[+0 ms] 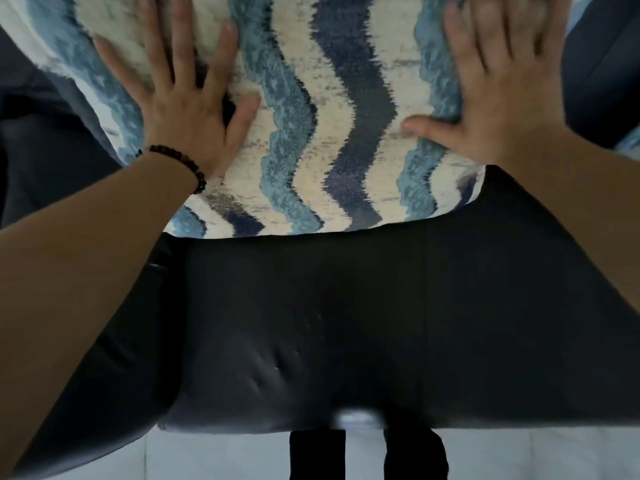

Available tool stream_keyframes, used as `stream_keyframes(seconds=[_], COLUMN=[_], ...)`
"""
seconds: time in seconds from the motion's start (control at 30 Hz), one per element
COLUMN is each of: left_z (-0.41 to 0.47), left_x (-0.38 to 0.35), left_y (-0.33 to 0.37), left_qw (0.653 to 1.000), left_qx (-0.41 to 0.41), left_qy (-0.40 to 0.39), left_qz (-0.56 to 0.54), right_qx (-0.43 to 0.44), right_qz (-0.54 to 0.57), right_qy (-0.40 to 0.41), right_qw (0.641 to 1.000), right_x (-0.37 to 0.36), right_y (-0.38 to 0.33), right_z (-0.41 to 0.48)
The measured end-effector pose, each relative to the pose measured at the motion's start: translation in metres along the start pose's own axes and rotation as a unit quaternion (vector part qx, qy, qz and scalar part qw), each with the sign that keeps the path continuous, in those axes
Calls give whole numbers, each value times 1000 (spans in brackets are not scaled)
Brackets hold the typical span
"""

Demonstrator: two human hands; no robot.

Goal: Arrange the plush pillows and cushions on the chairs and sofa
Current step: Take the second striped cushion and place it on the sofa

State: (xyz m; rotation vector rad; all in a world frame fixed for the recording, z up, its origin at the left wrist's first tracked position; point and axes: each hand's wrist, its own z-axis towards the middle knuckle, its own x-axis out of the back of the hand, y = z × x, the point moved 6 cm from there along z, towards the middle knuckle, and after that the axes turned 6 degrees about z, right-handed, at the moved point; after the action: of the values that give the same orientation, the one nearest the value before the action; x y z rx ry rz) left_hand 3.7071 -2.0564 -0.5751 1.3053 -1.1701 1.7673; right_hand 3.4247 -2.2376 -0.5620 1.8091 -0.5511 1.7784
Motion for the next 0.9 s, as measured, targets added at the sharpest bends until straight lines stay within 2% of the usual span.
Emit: stream_keyframes(seconds=[0.13, 0.23, 0.3, 0.37, 0.43, 0.53, 0.67, 0.73, 0.8, 0.9], left_z=[-5, -23, -56, -98, -134, -155, -106, -95, -110, -159], left_x=[5, 12, 10, 0, -15, -48, -84, -87, -81, -74], left_y=[5, -3, -9, -6, 7, 29, 43, 41, 41, 46], left_qw=[1000, 998, 994, 989, 983, 964, 942, 938, 933, 901], left_qx=[-3, 47, 90, 130, 165, 219, 243, 261, 265, 313], left_qy=[-10, 23, 52, 51, 10, -62, -80, -68, -57, -73], left_qz=[-9, -19, -29, -42, -73, -139, -219, -216, -235, -292], right_qx=[-54, -86, 3, 143, 222, 236, 273, 273, 251, 157], right_qz=[2, 25, 59, 71, 51, 19, -5, 12, 22, 90], right_qy=[-11, 68, 138, 124, 103, 110, 88, 58, 69, 86], right_qw=[998, 994, 989, 979, 968, 965, 958, 960, 965, 980], right_x=[-3, 1, -10, -33, -57, -79, -91, -91, -87, -85], right_y=[4, -25, -68, -124, -168, -190, -159, -157, -169, -172], right_z=[-14, -28, -51, -72, -83, -66, -28, -25, -43, -91])
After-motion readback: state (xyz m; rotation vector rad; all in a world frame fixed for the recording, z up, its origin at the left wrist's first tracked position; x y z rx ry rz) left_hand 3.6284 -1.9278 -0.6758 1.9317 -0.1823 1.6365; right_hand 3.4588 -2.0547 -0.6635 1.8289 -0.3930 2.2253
